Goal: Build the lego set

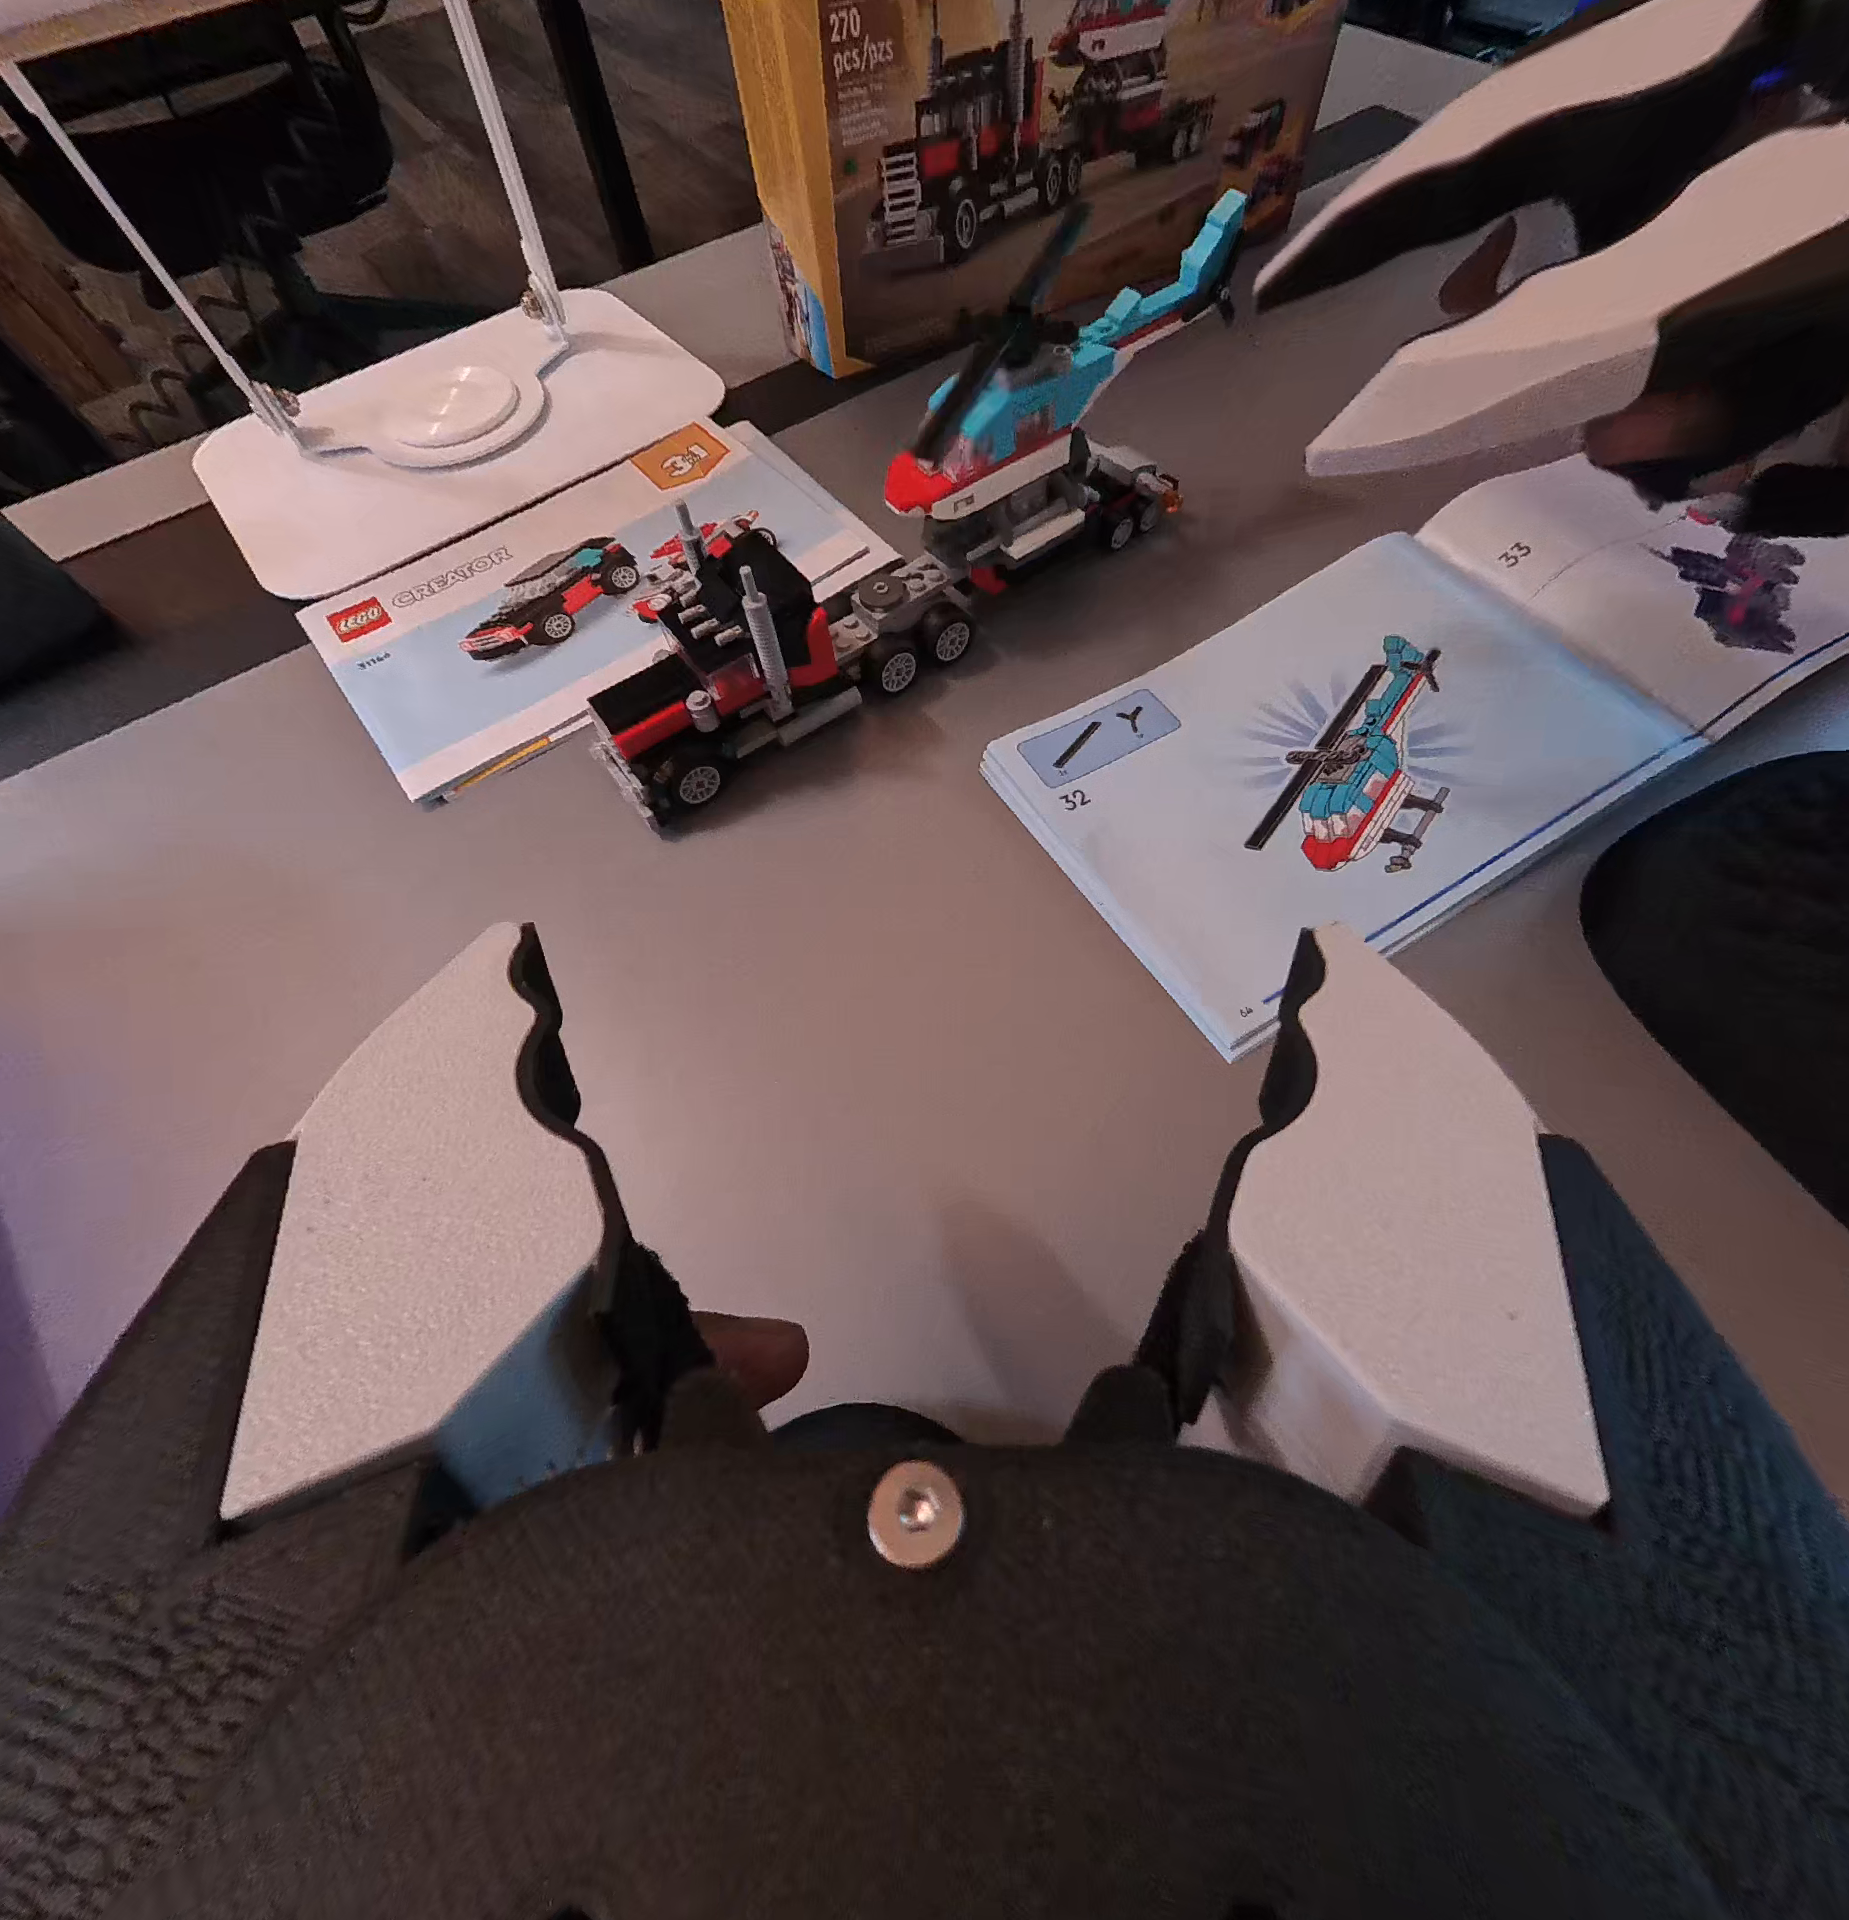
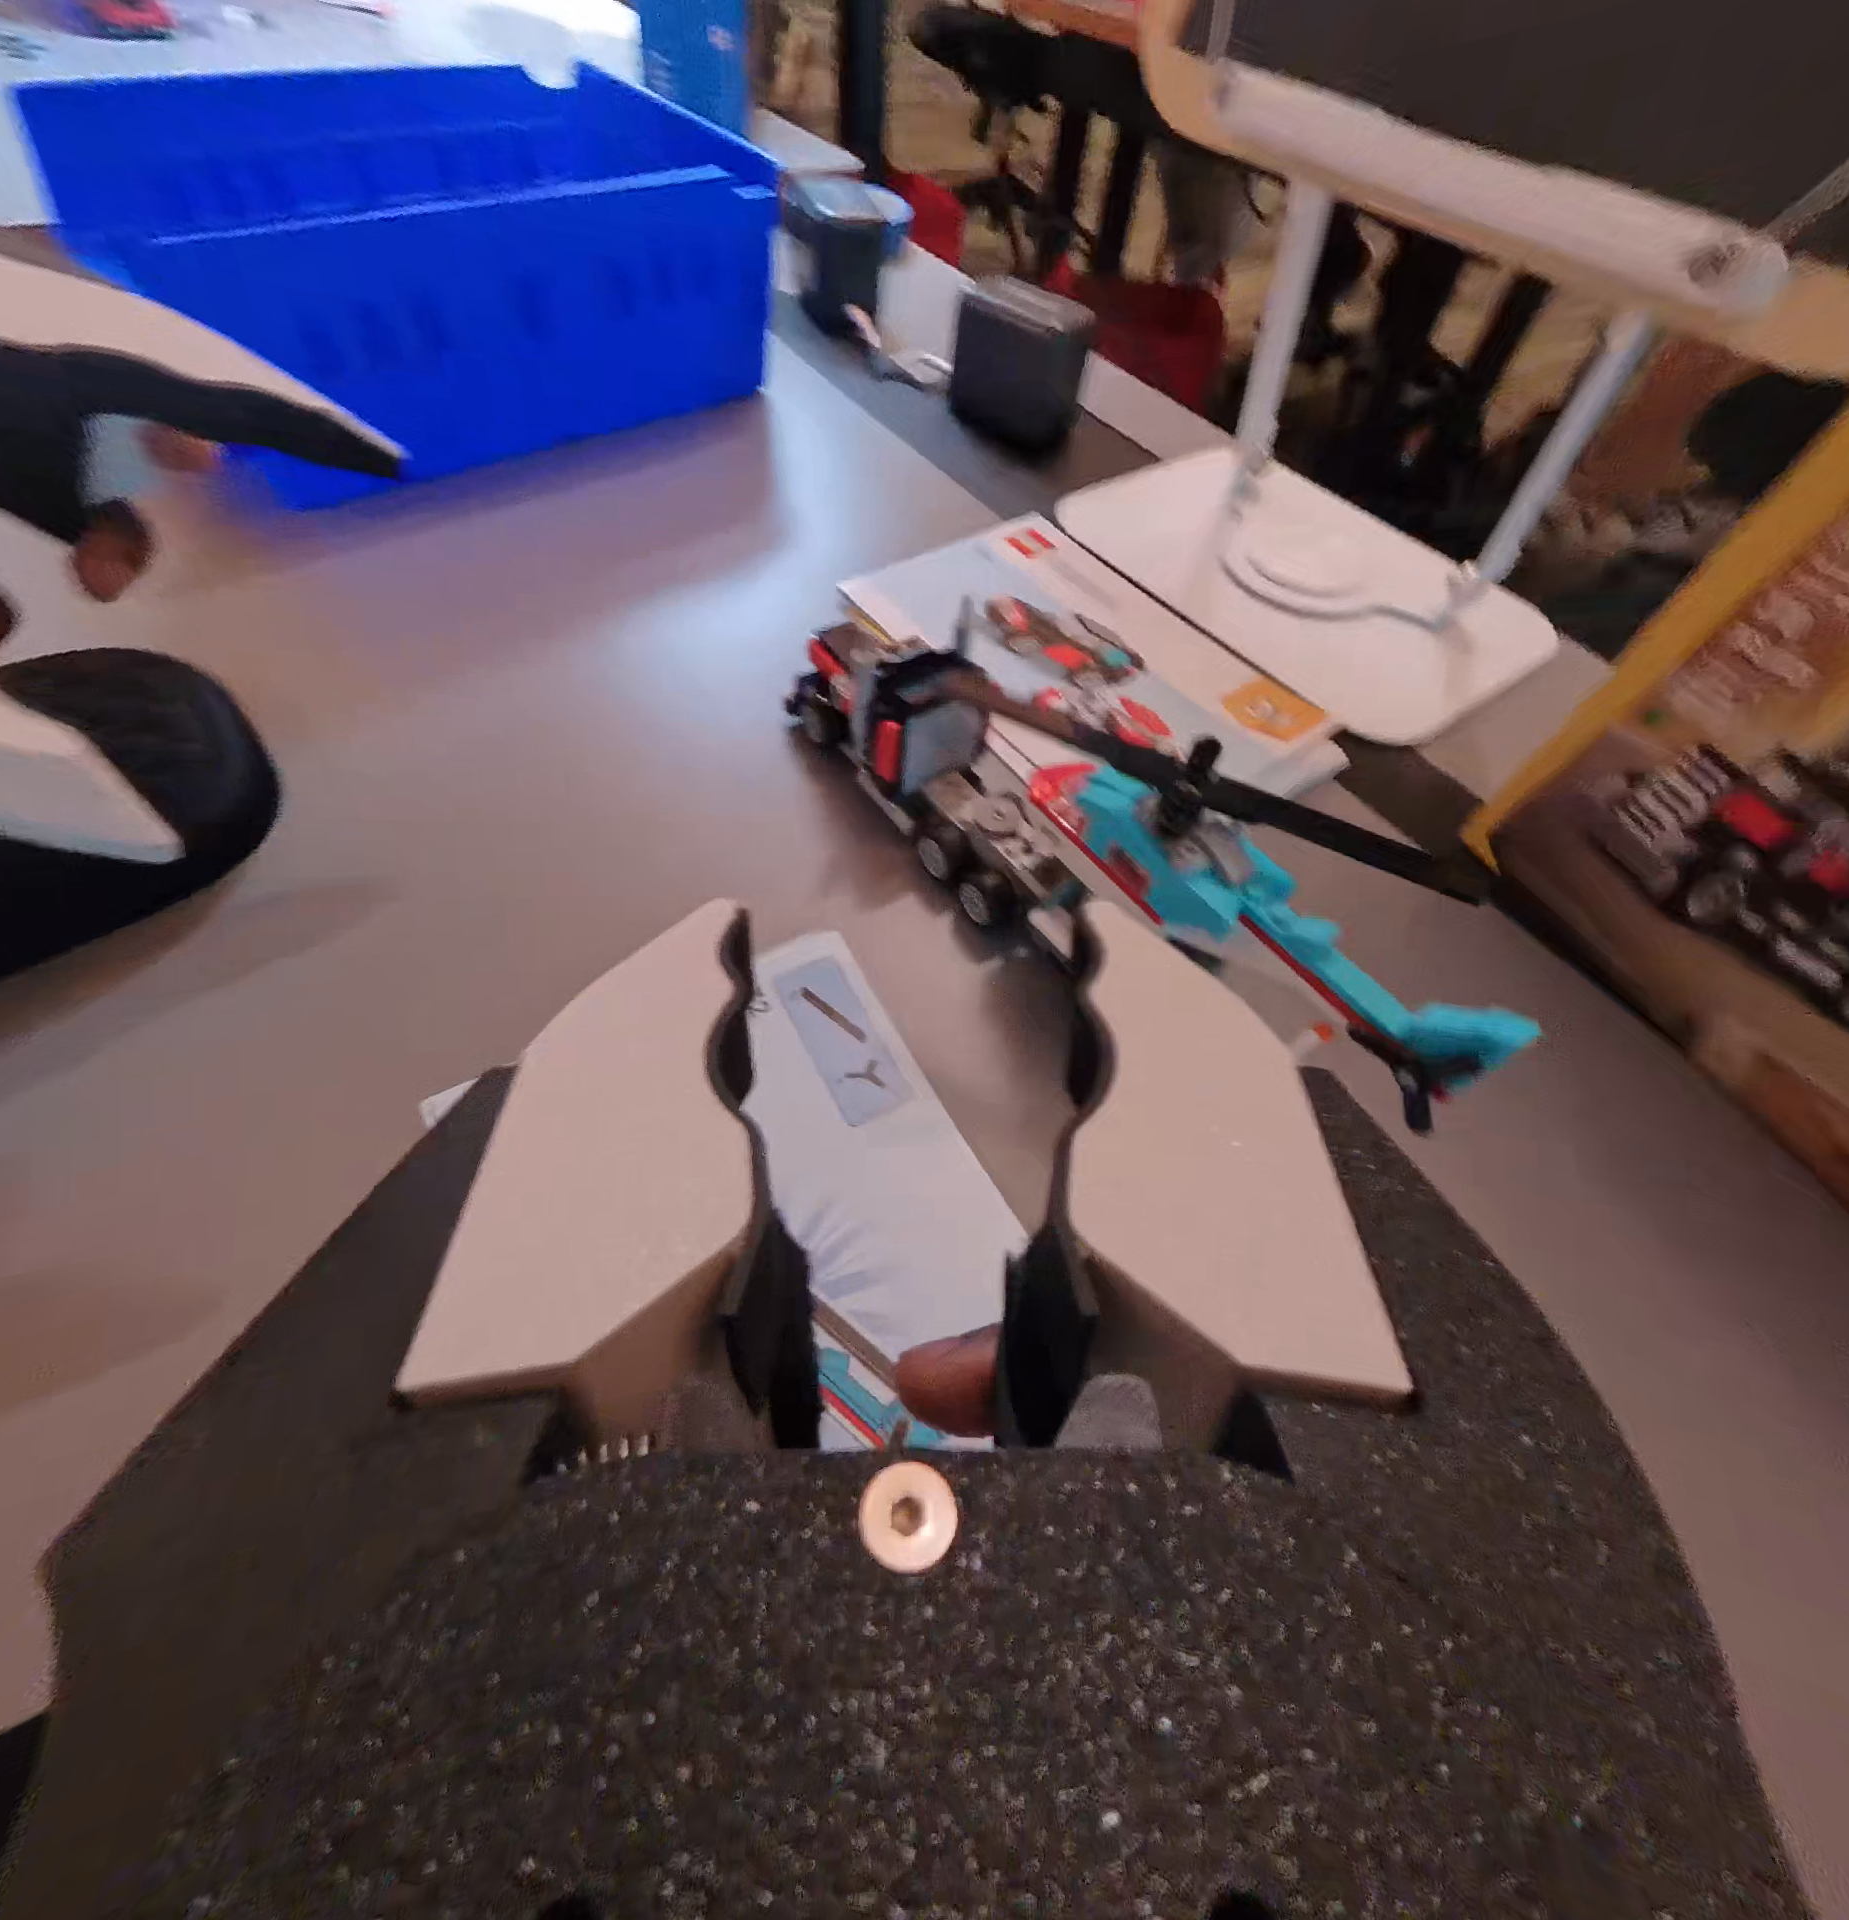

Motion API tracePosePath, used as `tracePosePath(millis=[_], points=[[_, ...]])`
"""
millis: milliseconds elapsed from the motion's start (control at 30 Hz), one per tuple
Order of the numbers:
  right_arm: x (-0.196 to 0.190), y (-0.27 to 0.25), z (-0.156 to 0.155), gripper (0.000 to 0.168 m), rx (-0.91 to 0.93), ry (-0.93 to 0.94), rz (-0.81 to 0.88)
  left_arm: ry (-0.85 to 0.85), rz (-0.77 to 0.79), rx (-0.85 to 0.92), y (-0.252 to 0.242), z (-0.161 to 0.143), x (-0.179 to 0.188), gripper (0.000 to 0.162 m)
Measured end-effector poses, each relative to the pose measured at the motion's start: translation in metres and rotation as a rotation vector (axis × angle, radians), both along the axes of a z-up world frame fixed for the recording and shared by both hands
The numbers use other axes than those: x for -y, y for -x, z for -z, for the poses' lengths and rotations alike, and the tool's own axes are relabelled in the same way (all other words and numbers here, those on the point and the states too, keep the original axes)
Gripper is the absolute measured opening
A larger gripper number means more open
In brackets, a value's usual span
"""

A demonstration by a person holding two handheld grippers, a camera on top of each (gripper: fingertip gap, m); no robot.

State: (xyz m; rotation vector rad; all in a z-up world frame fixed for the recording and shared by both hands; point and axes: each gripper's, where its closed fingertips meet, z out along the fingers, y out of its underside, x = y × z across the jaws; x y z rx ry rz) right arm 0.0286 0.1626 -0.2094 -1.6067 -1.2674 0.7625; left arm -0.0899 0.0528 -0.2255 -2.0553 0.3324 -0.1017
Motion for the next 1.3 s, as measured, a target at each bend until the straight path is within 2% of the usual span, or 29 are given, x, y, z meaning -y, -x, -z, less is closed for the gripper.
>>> tracePosePath(millis=[100, 200, 333, 433, 567, 600, 667, 700, 733, 867, 967, 1067, 1233, 1300], points=[[-0.002, -0.001, 0.011, 0.085, 0.044, 0.073, 0.035, -0.014, -0.001, 0.003, 0.000, -0.003, 0.000, 0.129], [-0.002, 0.002, 0.006, 0.105, 0.032, 0.023, 0.047, -0.022, -0.009, 0.007, 0.002, -0.005, 0.002, 0.129], [-0.018, 0.001, -0.005, 0.115, 0.008, 0.010, 0.061, -0.020, -0.014, 0.014, 0.004, -0.002, 0.003, 0.129], [-0.028, 0.000, 0.007, 0.115, 0.037, 0.039, 0.093, -0.030, -0.035, 0.018, 0.005, -0.001, 0.002, 0.129], [-0.021, 0.006, 0.023, 0.115, 0.055, 0.044, 0.129, -0.046, -0.075, 0.013, 0.008, 0.000, -0.002, 0.129], [-0.012, 0.011, 0.025, 0.107, 0.058, 0.065, 0.092, -0.050, -0.080, 0.015, 0.009, 0.000, -0.002, 0.129], [0.026, 0.023, 0.014, 0.054, 0.018, 0.086, -0.089, -0.057, -0.095, 0.014, 0.013, 0.000, -0.002, 0.129], [0.037, 0.024, 0.004, 0.041, -0.028, 0.049, -0.125, -0.058, -0.103, 0.013, 0.015, 0.000, -0.001, 0.129], [0.038, 0.023, -0.005, 0.040, -0.067, 0.001, -0.108, -0.059, -0.107, 0.015, 0.017, 0.000, -0.001, 0.129], [0.028, 0.010, -0.014, 0.056, -0.103, -0.017, -0.007, -0.066, -0.113, 0.032, 0.020, -0.001, -0.001, 0.129], [0.010, -0.004, -0.001, 0.083, -0.039, -0.009, 0.117, -0.067, -0.113, 0.029, 0.020, -0.001, -0.001, 0.129], [-0.006, -0.019, 0.009, 0.102, -0.042, 0.015, 0.212, -0.077, -0.111, 0.032, 0.019, -0.002, -0.001, 0.129], [-0.044, -0.031, 0.044, 0.120, 0.015, 0.171, 0.259, -0.073, -0.099, 0.035, 0.016, -0.001, -0.001, 0.129], [-0.053, -0.029, 0.050, 0.125, 0.027, 0.163, 0.251, -0.074, -0.097, 0.034, 0.015, -0.001, -0.002, 0.129]])
